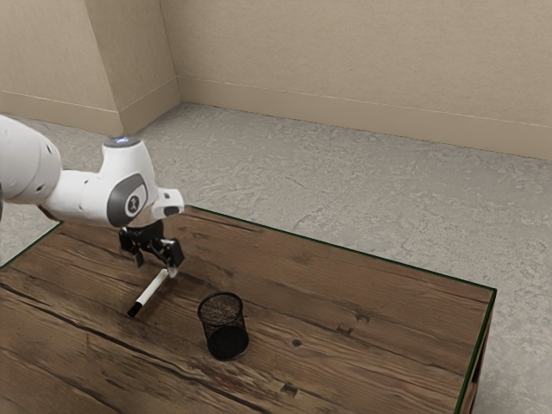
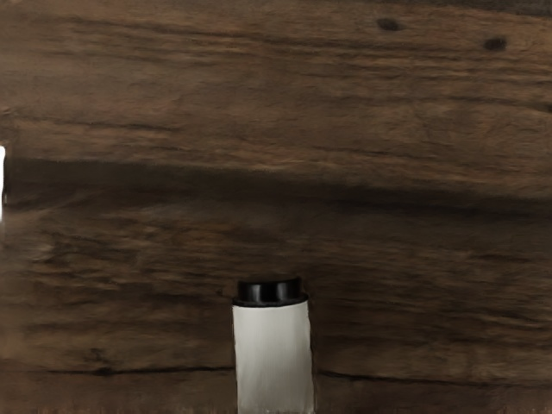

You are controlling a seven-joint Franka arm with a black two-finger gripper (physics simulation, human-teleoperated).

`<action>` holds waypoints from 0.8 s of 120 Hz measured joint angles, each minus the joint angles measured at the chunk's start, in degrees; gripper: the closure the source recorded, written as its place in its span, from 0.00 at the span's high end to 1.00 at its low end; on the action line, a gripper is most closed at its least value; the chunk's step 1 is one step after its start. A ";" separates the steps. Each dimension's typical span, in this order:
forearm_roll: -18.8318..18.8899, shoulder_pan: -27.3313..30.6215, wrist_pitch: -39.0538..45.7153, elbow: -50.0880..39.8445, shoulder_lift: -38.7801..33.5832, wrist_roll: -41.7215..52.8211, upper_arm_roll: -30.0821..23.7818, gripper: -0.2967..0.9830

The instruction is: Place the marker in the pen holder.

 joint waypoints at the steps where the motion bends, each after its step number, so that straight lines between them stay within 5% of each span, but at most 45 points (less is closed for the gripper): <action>1: -0.01 0.01 0.04 -0.05 0.01 0.13 0.04 0.77; 52: 0.03 0.17 1.28 -2.54 0.90 4.98 0.37 0.74; 96: 1.07 0.28 0.96 -2.68 -0.02 7.38 0.50 0.27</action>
